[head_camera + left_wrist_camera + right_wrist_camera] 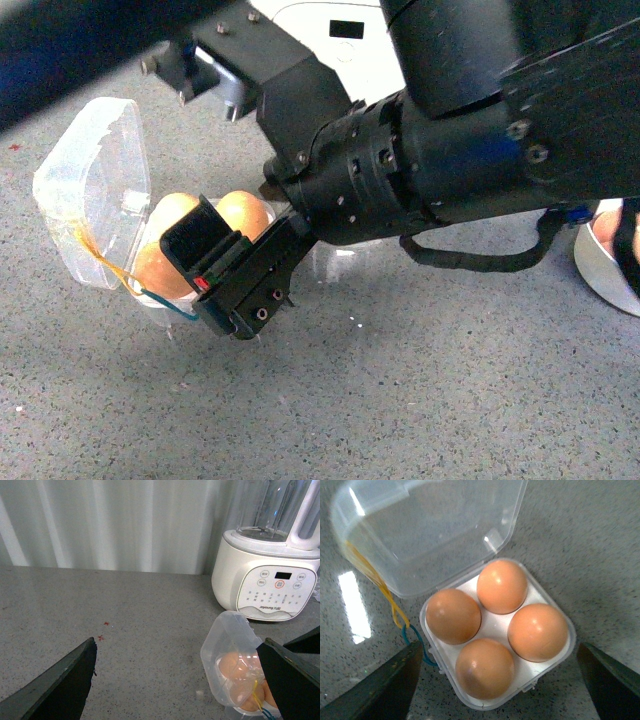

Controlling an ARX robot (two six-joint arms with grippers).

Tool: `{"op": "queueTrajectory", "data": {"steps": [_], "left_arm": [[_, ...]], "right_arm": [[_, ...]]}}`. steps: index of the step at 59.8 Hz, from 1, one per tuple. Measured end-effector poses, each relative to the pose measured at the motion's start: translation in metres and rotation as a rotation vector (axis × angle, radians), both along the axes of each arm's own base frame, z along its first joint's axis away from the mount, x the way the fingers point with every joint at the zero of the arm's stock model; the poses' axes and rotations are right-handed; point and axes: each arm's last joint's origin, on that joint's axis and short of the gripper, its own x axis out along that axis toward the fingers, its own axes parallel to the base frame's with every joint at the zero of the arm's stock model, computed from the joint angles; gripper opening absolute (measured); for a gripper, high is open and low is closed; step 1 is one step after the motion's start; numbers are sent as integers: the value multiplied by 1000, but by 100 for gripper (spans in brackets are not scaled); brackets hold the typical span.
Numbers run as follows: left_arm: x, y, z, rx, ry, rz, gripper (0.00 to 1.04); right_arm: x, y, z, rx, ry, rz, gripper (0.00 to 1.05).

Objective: Put egg into box

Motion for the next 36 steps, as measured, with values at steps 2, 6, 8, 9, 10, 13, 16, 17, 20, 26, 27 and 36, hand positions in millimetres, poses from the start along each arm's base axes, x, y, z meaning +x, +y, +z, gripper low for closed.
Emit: {"op": "queueTrajectory", "data": {"steps": [2, 6, 8, 9, 10, 13, 16, 17, 20, 26, 27, 36], "left_arm": [[0, 0, 0, 0, 0, 0, 98], [0, 0, 0, 0, 0, 0, 98], [0, 0, 0, 0, 0, 1, 98], [0, 0, 0, 0, 0, 1, 98], [0, 0, 0, 0, 0, 1, 98], [0, 0, 0, 0, 0, 0, 98], [0, 0, 0, 0, 0, -2, 98], [0, 0, 0, 1, 0, -5, 98], [0, 0, 0, -1, 0, 6, 98], [0, 0, 0, 0, 0, 3, 98], [0, 0, 0, 0, 0, 3, 98], [0, 0, 0, 0, 0, -1, 98]], "right_arm": [[-2, -5, 7, 24, -17, -27, 99], [-6, -16, 20, 64, -54, -88, 97], [-7, -20, 26, 75, -70, -107, 97], [-7, -23, 29, 83, -75, -118, 97], [-7, -23, 30, 80, -87, -139, 97], [-8, -25, 27, 93, -204, -310, 91], [-12, -36, 22, 131, -352, -583, 82], [-13, -40, 21, 135, -374, -633, 81], [-29, -69, 14, 168, -483, -903, 68], [-52, -107, 24, 241, -550, -1035, 49], [-56, -113, 25, 246, -554, -1038, 45], [-80, -143, 22, 238, -540, -1037, 18]]}}
